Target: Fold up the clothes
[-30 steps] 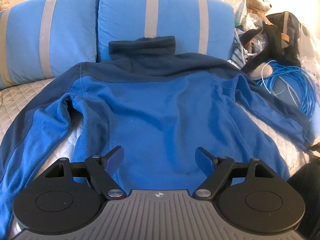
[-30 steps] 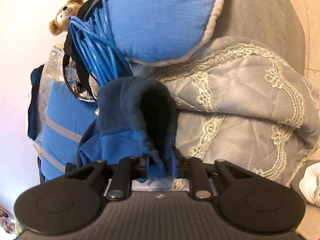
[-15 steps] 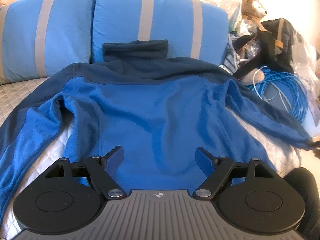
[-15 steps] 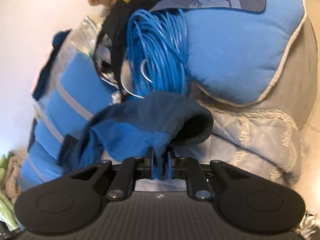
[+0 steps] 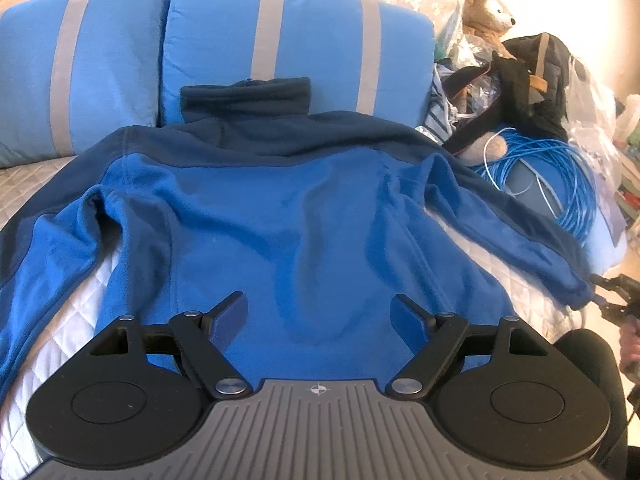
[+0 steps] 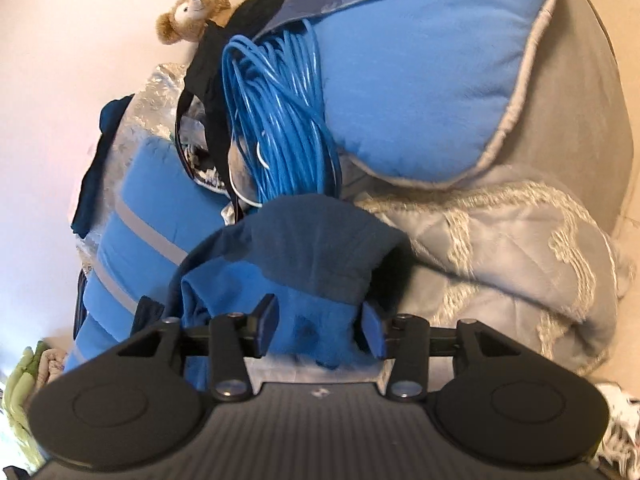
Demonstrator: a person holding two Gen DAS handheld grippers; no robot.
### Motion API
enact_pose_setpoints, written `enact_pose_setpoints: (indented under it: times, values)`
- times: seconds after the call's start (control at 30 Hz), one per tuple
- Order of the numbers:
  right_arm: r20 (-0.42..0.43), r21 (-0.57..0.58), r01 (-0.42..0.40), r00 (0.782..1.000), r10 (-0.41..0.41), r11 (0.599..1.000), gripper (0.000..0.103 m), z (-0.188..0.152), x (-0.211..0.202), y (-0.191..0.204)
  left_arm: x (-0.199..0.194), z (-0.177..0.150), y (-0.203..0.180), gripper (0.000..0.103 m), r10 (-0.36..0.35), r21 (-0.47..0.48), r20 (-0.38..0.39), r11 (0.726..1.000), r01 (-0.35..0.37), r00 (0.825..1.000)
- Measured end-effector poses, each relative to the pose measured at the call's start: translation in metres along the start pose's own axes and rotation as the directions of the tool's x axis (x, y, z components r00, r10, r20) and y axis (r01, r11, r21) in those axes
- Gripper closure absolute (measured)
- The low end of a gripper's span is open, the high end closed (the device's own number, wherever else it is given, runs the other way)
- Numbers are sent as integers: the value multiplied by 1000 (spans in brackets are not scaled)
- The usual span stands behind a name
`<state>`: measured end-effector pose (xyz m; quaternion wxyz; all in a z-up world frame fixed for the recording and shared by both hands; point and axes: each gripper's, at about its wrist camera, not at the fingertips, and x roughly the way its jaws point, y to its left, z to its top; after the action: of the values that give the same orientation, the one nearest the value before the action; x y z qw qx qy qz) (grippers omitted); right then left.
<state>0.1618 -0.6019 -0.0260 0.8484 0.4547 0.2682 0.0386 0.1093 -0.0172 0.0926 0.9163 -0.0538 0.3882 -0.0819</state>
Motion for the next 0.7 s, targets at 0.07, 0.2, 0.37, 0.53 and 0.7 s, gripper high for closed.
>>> enact_pose_setpoints:
  times: [0.07,0.2,0.37,0.53,0.7]
  values:
    - [-1,9,-1,1000,1,1000,86,5,8,2,2,1,-3,25,-3,4,1,1000,3,1000]
    - [-6,-78,1,1000,-2,997,93,20,17,27,5,4,-9,25,-8,13,0,1000,8,1000]
    - [30,-281,53,998,-46,958,93,46,24,71,11,3,-10,25,-12,9,-6,1000,12,1000]
    - [3,-366,100,994,-107,925,93,51,40,79,17,0,-10,25,-12,2,-15,1000,13,1000]
    - [5,-361,129,991,-137,923,93,42,44,63,18,-4,-8,25,-7,3,-29,1000,7,1000]
